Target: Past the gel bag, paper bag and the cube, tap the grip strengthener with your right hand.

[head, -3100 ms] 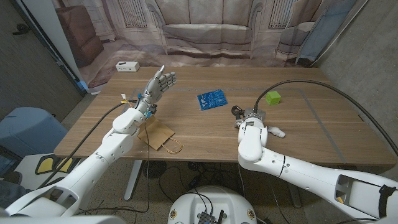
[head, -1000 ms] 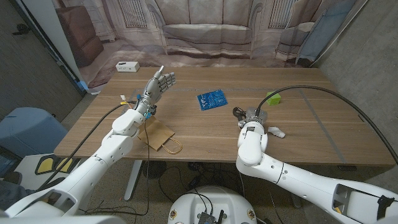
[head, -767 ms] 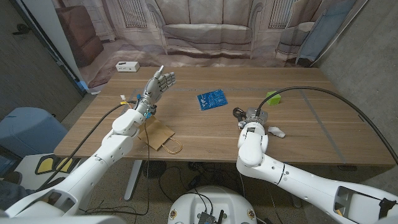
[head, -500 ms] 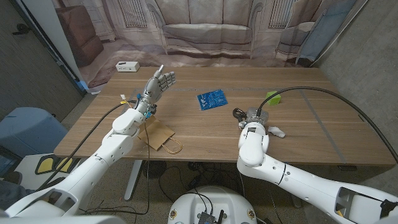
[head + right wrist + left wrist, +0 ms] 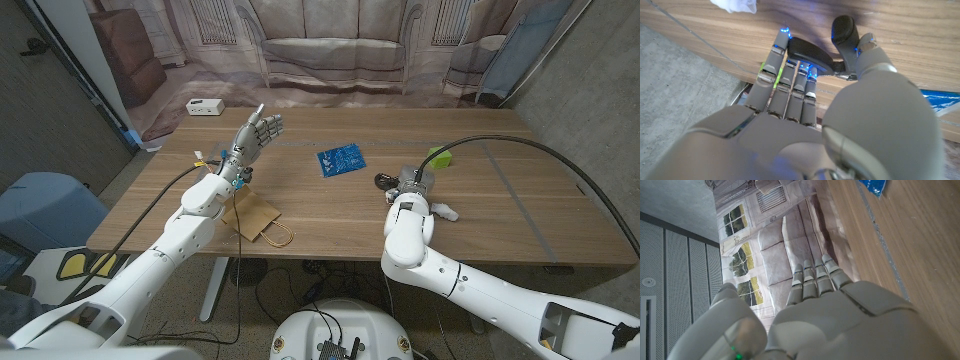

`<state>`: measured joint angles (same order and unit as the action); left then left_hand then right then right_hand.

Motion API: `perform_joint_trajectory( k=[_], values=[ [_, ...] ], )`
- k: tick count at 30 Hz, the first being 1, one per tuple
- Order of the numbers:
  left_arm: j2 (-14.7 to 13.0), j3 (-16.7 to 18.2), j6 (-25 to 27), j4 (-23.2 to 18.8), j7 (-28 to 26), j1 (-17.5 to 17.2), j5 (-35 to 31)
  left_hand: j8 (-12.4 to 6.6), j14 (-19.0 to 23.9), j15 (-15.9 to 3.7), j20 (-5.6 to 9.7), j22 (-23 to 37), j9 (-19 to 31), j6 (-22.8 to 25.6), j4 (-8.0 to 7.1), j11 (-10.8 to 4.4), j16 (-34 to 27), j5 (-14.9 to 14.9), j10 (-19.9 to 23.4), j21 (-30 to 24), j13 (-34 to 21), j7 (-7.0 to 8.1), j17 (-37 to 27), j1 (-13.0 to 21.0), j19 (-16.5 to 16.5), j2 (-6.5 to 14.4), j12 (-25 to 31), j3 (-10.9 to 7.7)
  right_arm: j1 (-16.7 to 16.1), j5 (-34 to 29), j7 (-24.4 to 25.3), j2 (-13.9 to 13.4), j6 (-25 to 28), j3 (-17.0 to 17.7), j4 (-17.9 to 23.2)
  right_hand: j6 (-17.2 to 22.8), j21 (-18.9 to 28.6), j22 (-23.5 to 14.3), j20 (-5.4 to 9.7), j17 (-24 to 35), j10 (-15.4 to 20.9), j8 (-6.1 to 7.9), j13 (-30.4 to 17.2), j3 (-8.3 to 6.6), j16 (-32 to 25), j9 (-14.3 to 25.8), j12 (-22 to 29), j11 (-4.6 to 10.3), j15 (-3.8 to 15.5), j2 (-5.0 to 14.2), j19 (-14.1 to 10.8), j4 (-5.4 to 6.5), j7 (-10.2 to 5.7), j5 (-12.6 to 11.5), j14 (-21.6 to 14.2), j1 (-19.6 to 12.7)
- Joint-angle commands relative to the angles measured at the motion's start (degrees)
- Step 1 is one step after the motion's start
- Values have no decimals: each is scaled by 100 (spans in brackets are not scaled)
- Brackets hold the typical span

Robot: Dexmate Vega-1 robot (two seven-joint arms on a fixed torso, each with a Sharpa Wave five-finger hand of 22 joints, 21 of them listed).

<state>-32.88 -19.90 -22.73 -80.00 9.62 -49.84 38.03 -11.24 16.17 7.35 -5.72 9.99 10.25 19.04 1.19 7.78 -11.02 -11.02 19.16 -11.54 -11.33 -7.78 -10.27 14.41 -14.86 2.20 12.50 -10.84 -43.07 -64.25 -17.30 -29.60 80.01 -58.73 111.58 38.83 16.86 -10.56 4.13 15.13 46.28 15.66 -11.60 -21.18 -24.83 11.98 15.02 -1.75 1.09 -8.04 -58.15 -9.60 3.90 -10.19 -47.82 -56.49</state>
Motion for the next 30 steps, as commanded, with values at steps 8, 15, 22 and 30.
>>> perform_joint_trajectory(
  k=[8,15,22,30],
  values=[
    [-6,-15,54,-65,-72,-6,-40,19,72,-8,-20,30,18,56,29,-13,7,8,41,6,-14,-9,-16,-1,-22,27,-4,-21,-21,65,129,-29,-2,54,103,112,47,-12,84,58,107,1,-12,-13,-64,7,5,-9,844,1301,-129,-2,5,-27,-587,-1335],
    [4,-16,50,-62,-96,-12,-46,21,73,-7,-21,30,18,53,32,-12,8,8,40,6,-14,-13,-16,-3,-23,28,-6,-19,-84,133,232,-34,-2,120,158,191,91,-21,119,122,221,13,-15,4,-162,10,20,7,952,1313,-192,-44,-13,-37,-749,-1484],
    [15,-19,33,-43,-92,8,-56,22,74,-7,-18,30,18,54,35,-25,8,9,36,8,-14,-20,-16,-4,-20,28,-9,-18,-113,318,532,-126,-2,144,339,270,108,-29,122,155,287,32,-18,26,-189,14,27,30,948,1325,-194,-36,-17,-38,-786,-1542],
    [43,-28,12,10,-78,48,-59,23,75,-9,-19,30,18,56,38,-14,8,8,41,10,-14,-12,-16,-6,-16,30,-9,-17,-97,368,705,-205,-2,144,492,350,135,-38,145,195,345,50,-22,46,-225,19,28,27,979,1331,-206,-47,-36,-44,-839,-1637]
  ],
)
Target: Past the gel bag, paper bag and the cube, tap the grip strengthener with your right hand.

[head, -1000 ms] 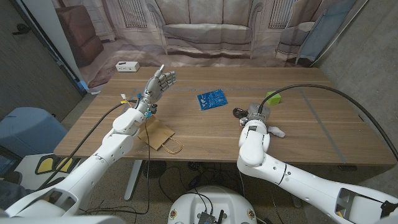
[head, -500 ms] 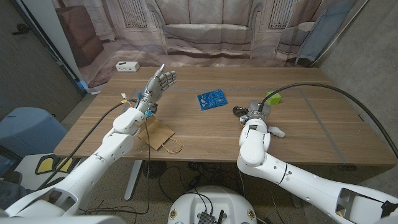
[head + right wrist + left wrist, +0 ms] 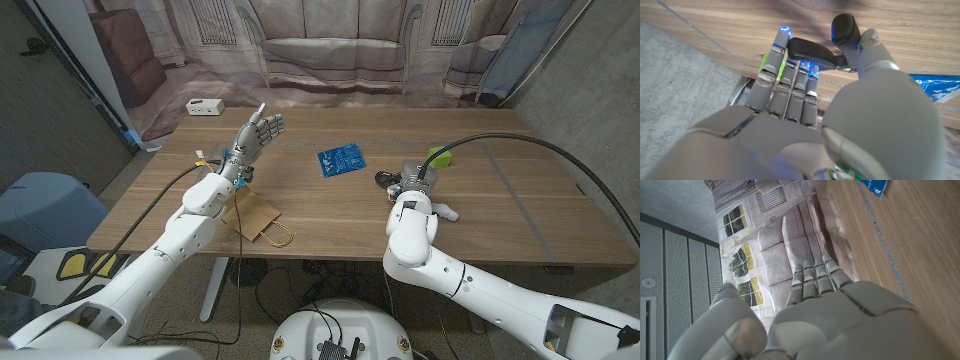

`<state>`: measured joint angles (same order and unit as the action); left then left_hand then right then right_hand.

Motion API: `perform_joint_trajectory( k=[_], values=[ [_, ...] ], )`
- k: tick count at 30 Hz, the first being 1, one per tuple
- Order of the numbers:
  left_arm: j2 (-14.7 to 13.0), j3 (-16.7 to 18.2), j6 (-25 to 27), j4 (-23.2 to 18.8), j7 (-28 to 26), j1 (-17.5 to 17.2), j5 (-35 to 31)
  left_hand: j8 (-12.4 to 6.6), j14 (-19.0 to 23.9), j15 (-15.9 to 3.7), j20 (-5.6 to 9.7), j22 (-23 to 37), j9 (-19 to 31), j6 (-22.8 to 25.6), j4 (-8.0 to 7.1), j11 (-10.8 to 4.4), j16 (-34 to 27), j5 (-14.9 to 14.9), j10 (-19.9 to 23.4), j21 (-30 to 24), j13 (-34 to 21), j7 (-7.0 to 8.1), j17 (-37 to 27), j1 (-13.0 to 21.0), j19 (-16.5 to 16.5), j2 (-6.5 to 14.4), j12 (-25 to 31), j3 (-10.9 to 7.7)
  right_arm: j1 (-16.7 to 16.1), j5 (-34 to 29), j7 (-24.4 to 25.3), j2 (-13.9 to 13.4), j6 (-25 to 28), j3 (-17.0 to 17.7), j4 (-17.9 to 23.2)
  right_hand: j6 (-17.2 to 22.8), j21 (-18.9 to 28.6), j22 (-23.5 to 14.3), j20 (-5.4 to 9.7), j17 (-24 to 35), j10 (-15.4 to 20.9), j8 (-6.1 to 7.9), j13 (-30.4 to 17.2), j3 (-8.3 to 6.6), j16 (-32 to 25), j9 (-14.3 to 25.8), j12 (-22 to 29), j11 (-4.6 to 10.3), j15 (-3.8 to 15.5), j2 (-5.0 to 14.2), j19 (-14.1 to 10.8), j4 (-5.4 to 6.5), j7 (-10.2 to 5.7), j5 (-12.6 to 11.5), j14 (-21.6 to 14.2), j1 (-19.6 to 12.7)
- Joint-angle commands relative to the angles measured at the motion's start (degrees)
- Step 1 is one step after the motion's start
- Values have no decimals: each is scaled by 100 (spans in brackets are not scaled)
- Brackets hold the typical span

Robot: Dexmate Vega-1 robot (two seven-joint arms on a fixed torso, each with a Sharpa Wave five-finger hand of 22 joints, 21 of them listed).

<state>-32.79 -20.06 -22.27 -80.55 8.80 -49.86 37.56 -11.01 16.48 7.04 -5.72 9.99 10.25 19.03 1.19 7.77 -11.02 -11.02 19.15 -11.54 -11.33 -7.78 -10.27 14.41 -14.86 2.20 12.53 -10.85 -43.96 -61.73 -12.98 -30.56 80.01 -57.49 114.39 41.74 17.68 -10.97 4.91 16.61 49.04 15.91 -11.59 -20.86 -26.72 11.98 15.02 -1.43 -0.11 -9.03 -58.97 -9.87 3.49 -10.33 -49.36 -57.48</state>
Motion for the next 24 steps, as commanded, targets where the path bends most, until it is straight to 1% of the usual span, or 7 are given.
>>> perform_joint_trajectory(
  k=[1,6,9,14,18,20,24],
  values=[
    [36,-12,-39,71,4,54,-15,0,44,23,-19,30,18,57,39,-4,9,9,44,10,-15,-8,-16,-6,-16,31,-11,-16,-8,100,273,-111,-3,22,222,61,56,1,68,52,82,24,-23,15,-38,19,29,-4,1100,1436,-122,-17,5,-32,-691,-1551],
    [55,-11,-58,109,9,77,-14,4,39,32,-21,30,18,51,41,-11,11,9,44,10,-15,-8,-16,-7,-17,32,-12,-16,1,3,284,-130,-3,27,300,93,66,-4,73,72,113,30,-25,26,-54,22,31,-28,1111,1443,-116,-16,3,-35,-714,-1595],
    [67,-12,-74,132,17,96,-15,3,40,26,-22,30,18,54,42,-12,11,9,46,10,-15,-4,-16,-7,-17,33,-11,-15,2,-46,330,-169,-3,31,375,116,79,-7,70,84,149,35,-27,34,-64,24,39,-12,1115,1449,-130,-12,-3,-37,-726,-1614],
    [91,-10,-97,173,16,130,-19,3,37,30,-23,30,18,55,44,-11,12,9,42,10,-15,-16,-16,-8,-17,34,-14,-15,-73,111,735,-191,-3,142,524,168,107,-14,91,118,217,47,-29,60,-97,28,51,13,1163,1457,-150,-3,-28,-40,-772,-1656],
    [103,-13,-113,203,20,157,-29,3,40,25,-21,30,18,58,45,-15,11,9,43,10,-15,-20,-16,-9,-18,36,-14,-14,-97,319,1017,-189,-3,199,571,280,150,-23,97,126,313,81,-34,82,-130,33,76,10,1206,1459,-199,7,-68,-45,-885,-1691],
    [106,-15,-113,212,14,169,-38,3,39,26,-21,30,18,59,46,-16,11,9,39,10,-15,-18,-16,-9,-17,36,-16,-14,-99,455,1178,-200,-3,211,596,327,193,-31,123,119,390,92,-38,101,-155,36,97,24,1273,1470,-258,34,-89,-46,-1009,-1679],
    [110,-21,-109,230,2,199,-59,1,41,23,-22,30,18,63,48,-9,11,9,43,11,-15,-22,-16,-10,-16,37,-15,-13,-79,735,1451,-238,-3,219,643,412,243,-41,138,105,475,114,-42,117,-171,39,118,43,1309,1463,-310,32,-87,-52,-1143,-1702]
  ],
)
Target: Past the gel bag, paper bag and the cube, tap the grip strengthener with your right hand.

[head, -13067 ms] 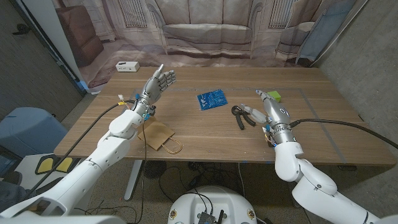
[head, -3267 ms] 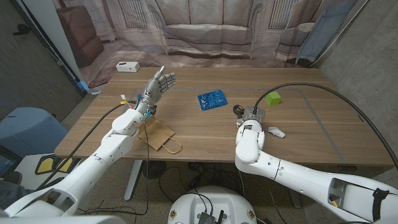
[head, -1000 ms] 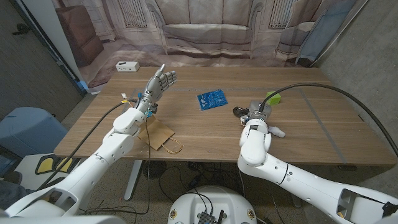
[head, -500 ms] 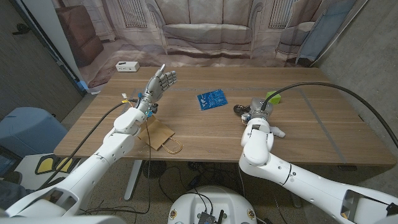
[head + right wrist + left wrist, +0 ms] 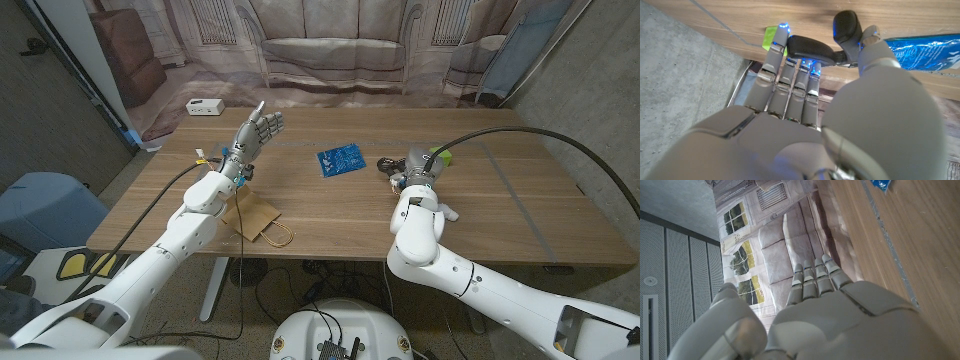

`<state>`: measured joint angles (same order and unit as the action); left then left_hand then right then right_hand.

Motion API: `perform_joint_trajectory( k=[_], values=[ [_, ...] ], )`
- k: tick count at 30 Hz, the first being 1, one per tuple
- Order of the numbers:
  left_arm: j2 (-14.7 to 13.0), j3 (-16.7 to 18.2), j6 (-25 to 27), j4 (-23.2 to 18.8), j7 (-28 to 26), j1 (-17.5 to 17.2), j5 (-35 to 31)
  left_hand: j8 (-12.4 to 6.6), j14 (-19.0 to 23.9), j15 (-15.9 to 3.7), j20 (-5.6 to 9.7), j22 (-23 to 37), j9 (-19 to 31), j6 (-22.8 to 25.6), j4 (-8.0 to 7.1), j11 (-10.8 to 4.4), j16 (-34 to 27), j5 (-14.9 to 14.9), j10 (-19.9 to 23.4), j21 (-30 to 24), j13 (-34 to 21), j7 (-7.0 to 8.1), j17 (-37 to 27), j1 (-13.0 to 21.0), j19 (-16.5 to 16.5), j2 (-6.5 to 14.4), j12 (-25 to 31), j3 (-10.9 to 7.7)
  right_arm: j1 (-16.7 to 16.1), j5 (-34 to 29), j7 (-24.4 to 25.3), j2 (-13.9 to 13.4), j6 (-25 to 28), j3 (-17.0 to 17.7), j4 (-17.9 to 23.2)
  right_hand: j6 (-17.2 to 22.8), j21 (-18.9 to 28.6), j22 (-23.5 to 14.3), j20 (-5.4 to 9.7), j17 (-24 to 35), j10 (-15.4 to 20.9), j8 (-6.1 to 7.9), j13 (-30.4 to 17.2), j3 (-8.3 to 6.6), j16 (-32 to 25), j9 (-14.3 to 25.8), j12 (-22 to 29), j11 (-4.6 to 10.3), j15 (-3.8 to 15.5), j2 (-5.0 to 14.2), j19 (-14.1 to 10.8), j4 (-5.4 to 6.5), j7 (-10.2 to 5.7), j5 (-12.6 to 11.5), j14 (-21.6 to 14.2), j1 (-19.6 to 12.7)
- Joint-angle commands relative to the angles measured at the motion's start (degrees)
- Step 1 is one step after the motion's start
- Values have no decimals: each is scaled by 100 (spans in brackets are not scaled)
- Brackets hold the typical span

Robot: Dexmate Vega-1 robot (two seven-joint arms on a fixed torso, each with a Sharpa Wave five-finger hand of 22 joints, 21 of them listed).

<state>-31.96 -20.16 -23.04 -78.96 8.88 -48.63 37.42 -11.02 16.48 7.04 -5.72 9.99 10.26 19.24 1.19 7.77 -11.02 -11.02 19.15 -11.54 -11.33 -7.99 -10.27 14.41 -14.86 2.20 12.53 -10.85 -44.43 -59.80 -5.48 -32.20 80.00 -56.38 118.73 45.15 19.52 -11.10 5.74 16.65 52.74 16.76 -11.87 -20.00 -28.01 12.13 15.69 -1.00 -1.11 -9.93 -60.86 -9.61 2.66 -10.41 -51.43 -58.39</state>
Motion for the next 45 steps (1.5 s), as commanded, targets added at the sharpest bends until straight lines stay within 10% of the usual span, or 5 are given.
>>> perform_joint_trajectory(
  k=[1,45],
  values=[
    [28,-13,-30,72,-13,83,-54,2,41,20,-20,30,18,43,48,-12,11,9,44,11,-15,3,-16,-11,-15,37,-15,-13,-19,603,757,-91,-1,98,218,115,80,-32,63,95,138,43,-15,36,-49,25,59,-13,1405,1562,-148,14,-12,-45,-990,-1613],
    [43,-112,100,82,-111,229,-201,2,35,24,-26,30,18,59,67,-17,15,9,49,13,-16,-1,-16,-21,-11,44,-20,-4,264,2630,2433,-443,-1,51,570,802,565,-139,371,527,798,197,-104,50,-293,67,264,-118,1450,1667,-271,-16,65,-51,-2041,-2183]
  ],
)
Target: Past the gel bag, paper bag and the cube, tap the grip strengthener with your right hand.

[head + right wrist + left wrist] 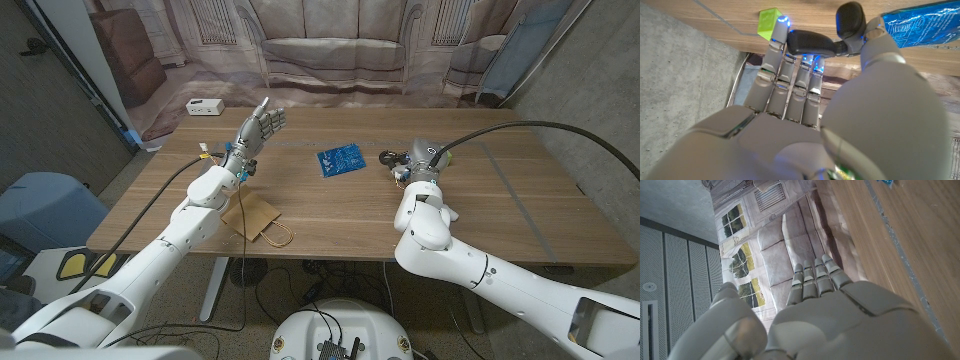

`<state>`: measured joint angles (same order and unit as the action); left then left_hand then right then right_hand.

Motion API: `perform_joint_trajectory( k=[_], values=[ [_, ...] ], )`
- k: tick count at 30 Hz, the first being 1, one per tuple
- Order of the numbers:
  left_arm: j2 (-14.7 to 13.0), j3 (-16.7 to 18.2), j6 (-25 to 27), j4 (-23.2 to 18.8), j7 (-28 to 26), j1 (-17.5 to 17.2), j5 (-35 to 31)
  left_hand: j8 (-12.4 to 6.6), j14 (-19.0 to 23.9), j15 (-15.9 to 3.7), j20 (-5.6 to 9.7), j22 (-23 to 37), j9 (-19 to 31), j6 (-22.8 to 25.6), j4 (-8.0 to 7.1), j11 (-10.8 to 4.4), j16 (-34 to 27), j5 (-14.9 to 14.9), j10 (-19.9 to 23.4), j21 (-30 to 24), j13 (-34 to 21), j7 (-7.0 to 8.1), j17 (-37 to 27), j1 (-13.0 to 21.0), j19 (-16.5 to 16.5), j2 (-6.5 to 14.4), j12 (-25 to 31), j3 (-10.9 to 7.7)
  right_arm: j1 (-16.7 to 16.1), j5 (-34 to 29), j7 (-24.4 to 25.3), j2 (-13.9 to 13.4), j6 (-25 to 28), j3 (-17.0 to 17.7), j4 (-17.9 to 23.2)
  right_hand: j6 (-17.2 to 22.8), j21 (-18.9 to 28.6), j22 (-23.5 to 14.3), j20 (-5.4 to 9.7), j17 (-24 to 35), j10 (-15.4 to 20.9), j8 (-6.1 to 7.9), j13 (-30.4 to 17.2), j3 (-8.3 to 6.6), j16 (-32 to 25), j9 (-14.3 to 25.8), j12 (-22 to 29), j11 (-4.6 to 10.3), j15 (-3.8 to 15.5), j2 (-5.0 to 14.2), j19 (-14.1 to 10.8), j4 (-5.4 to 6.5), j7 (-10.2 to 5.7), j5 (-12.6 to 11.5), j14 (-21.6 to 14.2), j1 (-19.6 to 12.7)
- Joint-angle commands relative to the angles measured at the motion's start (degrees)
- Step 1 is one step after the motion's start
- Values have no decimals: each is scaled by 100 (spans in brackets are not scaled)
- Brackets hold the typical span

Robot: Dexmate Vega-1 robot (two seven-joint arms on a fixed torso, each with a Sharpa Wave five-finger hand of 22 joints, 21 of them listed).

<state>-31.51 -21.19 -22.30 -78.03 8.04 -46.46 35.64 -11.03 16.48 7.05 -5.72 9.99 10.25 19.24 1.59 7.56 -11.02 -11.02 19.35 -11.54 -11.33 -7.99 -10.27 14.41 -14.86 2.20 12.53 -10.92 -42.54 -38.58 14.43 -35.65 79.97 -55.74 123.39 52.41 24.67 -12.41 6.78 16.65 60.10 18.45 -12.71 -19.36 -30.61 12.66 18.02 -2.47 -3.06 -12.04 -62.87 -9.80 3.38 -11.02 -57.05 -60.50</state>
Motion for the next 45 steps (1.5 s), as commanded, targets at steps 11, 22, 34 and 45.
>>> perform_joint_trajectory(
  k=[11,22,34,45],
  values=[
    [0,-13,35,-13,-37,2,-22,3,39,24,-27,30,19,65,31,14,13,9,26,14,-16,1,-16,-24,-10,45,-22,5,-52,261,442,-34,1,36,27,7,104,-4,198,469,-56,-40,-4,6,201,15,-51,112,1630,1889,101,58,-109,-9,-1343,-1970],
    [-11,-3,33,-40,-45,-23,-14,3,38,24,-25,30,19,68,35,-5,14,9,25,15,-16,1,-16,-26,-7,48,-24,7,-95,269,331,-9,1,67,-42,-232,164,38,50,414,-331,-205,15,130,550,9,-223,78,1588,1806,335,166,-136,-33,-1034,-1700],
    [-10,-1,37,-18,-25,-21,4,3,41,23,-25,30,19,72,40,10,13,9,21,14,-16,5,-16,-27,-8,51,-26,8,-171,130,138,81,1,139,-119,-215,212,74,-14,432,-363,-242,12,236,652,5,-259,39,1577,1760,383,248,-148,-40,-958,-1462],
    [-17,1,63,-7,-35,-13,4,6,43,26,-29,30,19,67,44,-1,12,9,22,14,-16,1,-16,-28,-8,53,-27,9,-56,647,388,52,1,92,-229,-210,231,90,-28,454,-370,-261,5,248,675,3,-269,38,1584,1790,401,262,-139,-49,-963,-1406]
  ],
)
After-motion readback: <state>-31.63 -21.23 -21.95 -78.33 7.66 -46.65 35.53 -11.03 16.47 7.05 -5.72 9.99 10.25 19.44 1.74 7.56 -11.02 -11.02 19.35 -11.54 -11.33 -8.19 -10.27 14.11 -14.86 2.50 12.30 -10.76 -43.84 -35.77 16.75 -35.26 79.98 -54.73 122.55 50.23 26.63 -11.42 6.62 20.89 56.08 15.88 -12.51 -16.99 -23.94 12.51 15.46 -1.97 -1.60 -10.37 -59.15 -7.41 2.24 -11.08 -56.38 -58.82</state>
